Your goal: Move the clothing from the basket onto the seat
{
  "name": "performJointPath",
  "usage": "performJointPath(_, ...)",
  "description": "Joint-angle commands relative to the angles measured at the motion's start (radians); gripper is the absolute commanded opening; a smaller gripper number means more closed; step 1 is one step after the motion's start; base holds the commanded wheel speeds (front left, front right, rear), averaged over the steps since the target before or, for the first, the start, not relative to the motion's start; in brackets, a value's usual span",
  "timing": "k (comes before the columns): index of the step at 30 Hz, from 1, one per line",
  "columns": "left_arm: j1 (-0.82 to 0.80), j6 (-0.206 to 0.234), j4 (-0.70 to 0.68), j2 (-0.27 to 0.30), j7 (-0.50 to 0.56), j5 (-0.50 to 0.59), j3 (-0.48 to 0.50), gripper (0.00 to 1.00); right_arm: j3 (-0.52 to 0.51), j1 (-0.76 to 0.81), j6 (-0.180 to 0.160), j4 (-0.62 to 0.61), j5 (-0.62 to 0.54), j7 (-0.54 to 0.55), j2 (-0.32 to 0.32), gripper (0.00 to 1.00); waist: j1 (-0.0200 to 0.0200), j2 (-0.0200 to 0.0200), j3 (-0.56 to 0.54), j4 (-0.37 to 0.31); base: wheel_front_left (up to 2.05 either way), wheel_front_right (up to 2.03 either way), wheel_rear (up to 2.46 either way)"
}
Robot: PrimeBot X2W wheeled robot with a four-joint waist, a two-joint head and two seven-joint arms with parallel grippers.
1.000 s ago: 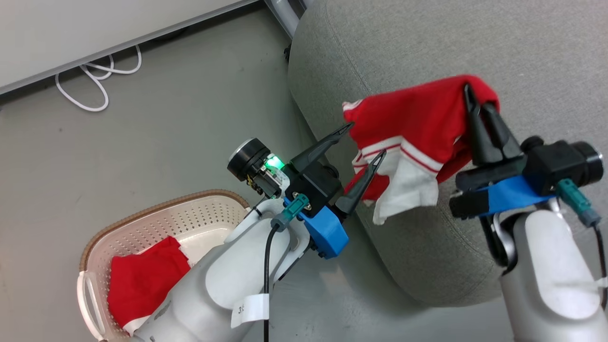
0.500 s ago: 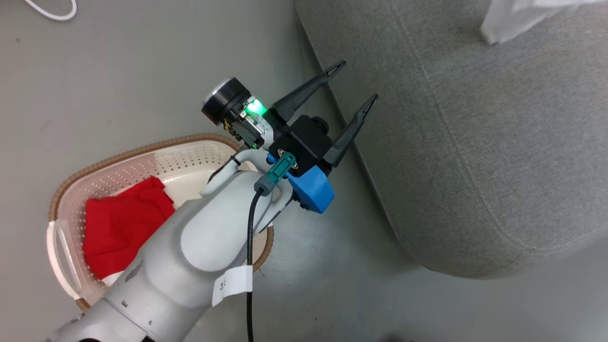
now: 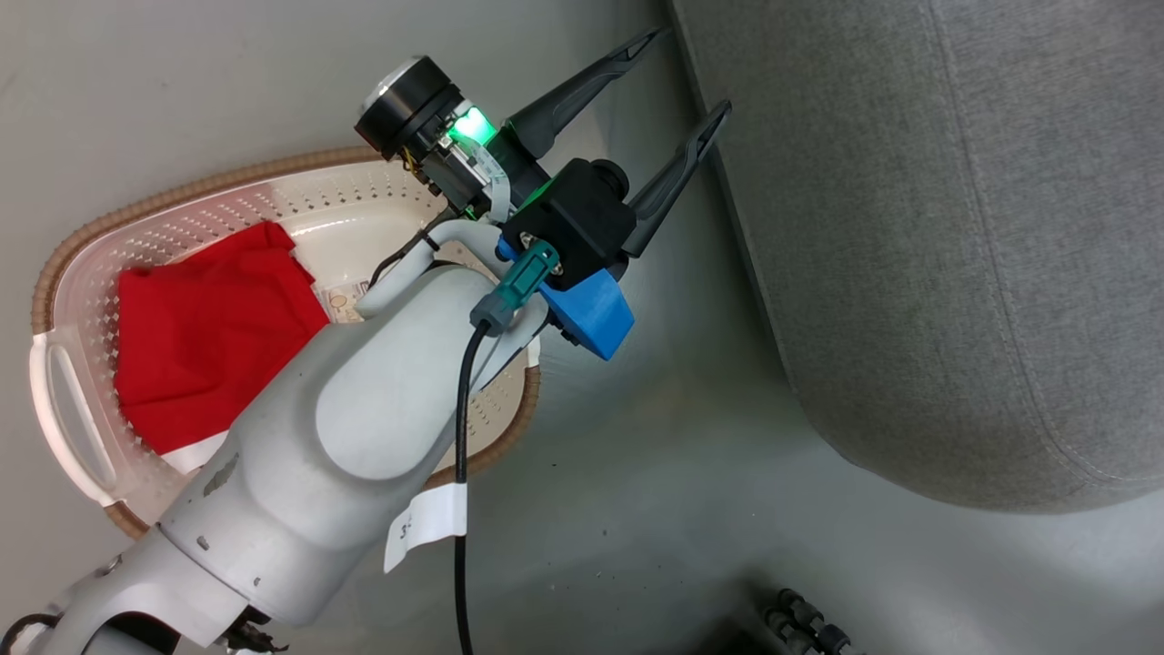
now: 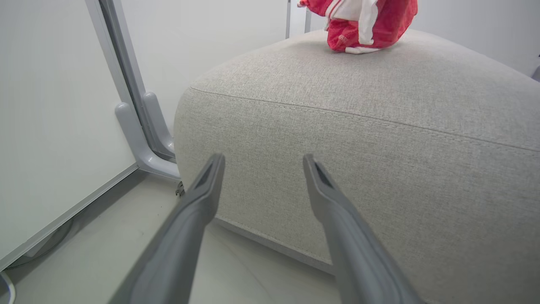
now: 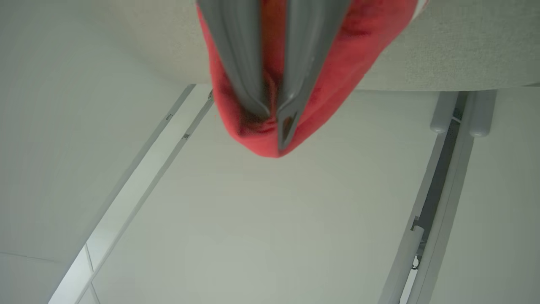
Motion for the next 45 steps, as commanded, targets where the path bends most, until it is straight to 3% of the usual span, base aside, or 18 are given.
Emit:
performJointPath(1, -0.013, 0.006, -0.009, 0.007, 0.0, 0.0, 0.003, 1.0, 0.002, 0.029, 0.0, 0.023, 0.008, -0.003, 0.007, 0.0, -0.0001, 0.0, 0.009, 0.007, 0.0, 0.0, 0.0)
performJointPath(19, -0.017, 0.023, -0.028, 0.021, -0.004, -0.018, -0.005, 1.0, 0.016, 0.154, 0.0, 0.217, 0.03, -0.004, 0.115, 0.0, -0.0001, 0.0, 0.015, 0.033, 0.0, 0.0, 0.0)
performJointPath(20, -0.016, 0.025, -0.027, 0.021, -0.004, -0.018, -0.005, 1.0, 0.012, 0.162, 0.0, 0.21, 0.029, -0.003, 0.121, 0.4, -0.0001, 0.0, 0.012, 0.033, 0.0, 0.0, 0.0)
performJointPath(21, -0.014, 0.025, -0.026, 0.02, -0.005, -0.018, -0.004, 1.0, 0.007, 0.174, 0.0, 0.202, 0.026, -0.003, 0.124, 0.88, -0.0001, 0.0, 0.006, 0.034, 0.0, 0.0, 0.0)
performJointPath(22, -0.011, 0.028, -0.024, 0.019, -0.005, -0.02, -0.004, 1.0, -0.002, 0.184, 0.0, 0.191, 0.028, -0.004, 0.131, 1.0, -0.0001, 0.0, 0.0, 0.033, 0.0, 0.0, 0.0)
performJointPath(32, 0.049, 0.042, -0.024, -0.012, -0.01, -0.052, 0.014, 1.0, -0.032, 0.386, 0.0, 0.033, -0.005, -0.004, 0.185, 1.0, -0.0001, 0.0, -0.13, 0.044, 0.0, 0.0, 0.0)
performJointPath(45, 0.23, 0.089, -0.102, 0.002, -0.011, -0.065, 0.154, 1.0, 0.109, 0.533, 0.0, -0.161, -0.019, -0.003, 0.21, 1.0, -0.0001, 0.0, -0.346, 0.09, 0.0, 0.0, 0.0)
